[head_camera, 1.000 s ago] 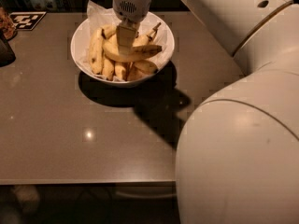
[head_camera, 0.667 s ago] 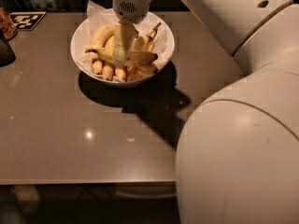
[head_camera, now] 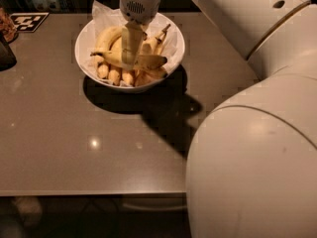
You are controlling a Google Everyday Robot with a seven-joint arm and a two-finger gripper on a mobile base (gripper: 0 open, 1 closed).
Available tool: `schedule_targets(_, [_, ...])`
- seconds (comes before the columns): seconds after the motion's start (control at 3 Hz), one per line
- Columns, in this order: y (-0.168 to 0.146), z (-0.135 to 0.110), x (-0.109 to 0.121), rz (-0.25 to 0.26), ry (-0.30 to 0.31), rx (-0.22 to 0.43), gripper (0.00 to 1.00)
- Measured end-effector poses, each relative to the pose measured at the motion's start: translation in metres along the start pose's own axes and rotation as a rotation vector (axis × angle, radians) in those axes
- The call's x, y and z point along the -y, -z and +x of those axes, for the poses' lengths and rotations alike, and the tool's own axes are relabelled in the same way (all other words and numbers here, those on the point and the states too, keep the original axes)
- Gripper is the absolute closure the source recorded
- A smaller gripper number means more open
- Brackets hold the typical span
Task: Pick banana from white bowl
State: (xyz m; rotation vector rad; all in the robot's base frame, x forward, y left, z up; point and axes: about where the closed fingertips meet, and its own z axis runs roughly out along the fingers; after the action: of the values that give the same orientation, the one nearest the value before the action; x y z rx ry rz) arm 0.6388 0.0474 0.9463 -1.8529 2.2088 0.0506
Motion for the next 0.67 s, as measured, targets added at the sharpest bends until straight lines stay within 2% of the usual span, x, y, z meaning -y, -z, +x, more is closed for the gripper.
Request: schedule_targets(0.67, [0.0, 0.0, 0.0, 0.0, 0.0, 0.0, 0.66])
